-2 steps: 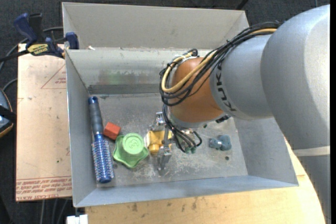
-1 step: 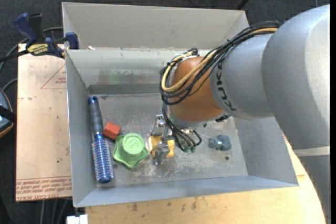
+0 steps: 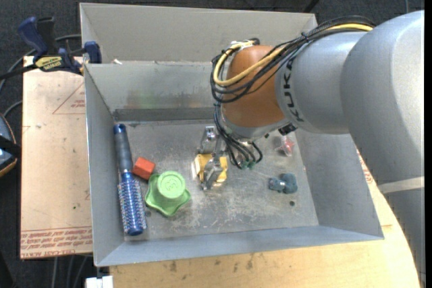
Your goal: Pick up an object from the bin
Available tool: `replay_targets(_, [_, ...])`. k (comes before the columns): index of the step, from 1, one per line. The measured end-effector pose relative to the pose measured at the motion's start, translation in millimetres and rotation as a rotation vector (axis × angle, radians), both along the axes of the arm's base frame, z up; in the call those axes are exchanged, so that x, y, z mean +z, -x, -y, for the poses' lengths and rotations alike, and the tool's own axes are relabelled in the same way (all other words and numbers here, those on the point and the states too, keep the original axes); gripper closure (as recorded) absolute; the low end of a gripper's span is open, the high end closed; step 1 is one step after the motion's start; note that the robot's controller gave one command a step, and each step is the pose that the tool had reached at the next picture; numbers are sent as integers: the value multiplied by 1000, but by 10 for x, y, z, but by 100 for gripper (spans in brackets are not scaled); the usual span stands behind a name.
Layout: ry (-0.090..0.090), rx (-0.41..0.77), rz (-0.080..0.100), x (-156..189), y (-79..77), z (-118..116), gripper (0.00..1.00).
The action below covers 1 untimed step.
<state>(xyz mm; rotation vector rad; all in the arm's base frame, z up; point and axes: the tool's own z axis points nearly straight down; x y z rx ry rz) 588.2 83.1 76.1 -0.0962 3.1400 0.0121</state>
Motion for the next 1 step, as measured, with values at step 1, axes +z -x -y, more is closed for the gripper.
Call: replay_targets(1, [7, 171, 12, 1667, 197, 296, 100])
